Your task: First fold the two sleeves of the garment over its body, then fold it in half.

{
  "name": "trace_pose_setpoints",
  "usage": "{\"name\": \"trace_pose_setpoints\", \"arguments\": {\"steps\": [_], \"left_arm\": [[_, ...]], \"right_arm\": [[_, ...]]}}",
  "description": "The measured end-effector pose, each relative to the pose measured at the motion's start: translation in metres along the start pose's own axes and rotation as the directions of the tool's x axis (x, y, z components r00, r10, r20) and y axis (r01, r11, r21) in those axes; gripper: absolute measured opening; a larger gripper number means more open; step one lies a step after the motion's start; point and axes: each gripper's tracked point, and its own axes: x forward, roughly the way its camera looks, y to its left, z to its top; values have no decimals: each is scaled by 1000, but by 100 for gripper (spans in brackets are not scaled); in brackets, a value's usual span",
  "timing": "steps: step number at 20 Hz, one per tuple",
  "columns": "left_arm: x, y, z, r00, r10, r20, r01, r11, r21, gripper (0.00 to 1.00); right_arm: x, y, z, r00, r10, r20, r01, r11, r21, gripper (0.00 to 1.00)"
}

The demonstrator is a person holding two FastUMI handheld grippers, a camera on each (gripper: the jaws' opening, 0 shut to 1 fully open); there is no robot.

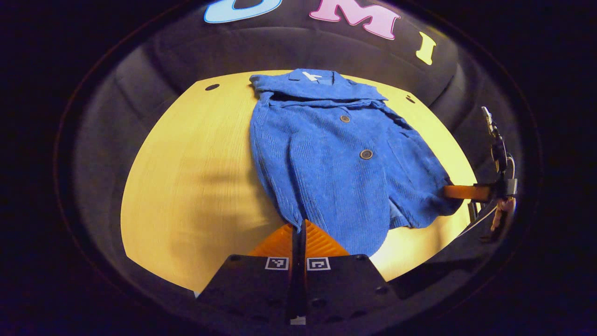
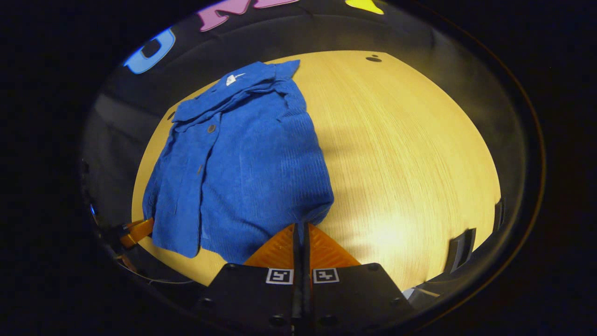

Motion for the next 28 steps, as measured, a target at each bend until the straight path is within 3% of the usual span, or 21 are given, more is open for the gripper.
{"name": "trace_pose_setpoints", "arguments": {"steps": [4, 9, 16, 21, 23, 25, 27, 28], "left_arm": [[-16, -10, 27, 998, -36, 47, 38, 999, -33, 0], [-22, -11, 89, 993, -34, 109, 35, 999, -15, 0], [-10, 9, 215, 972, 14, 235, -3, 999, -46, 0], [18, 43, 319, 936, 92, 340, -100, 995, 5, 0], [45, 71, 360, 909, 181, 376, -201, 979, 15, 0], [78, 97, 397, 867, 257, 426, -301, 953, 38, 0], [113, 99, 435, 828, 248, 502, -313, 949, 48, 0], [133, 101, 438, 828, 225, 514, -294, 954, 55, 5]], "right_arm": [[-19, 23, 43, 997, 56, 54, -56, 998, -10, 2], [-31, 39, 137, 979, 125, 160, -127, 992, 0, 1], [-12, 70, 261, 949, 204, 240, -185, 978, -100, 1], [20, 97, 369, 909, 268, 320, -242, 963, -119, 1], [45, 95, 410, 901, 248, 356, -228, 969, -98, 1], [73, 82, 451, 887, 183, 425, -158, 983, -93, 1], [103, 71, 481, 869, 118, 480, -100, 993, -63, 0], [118, 63, 493, 866, 84, 493, -74, 996, -39, 4]]}}
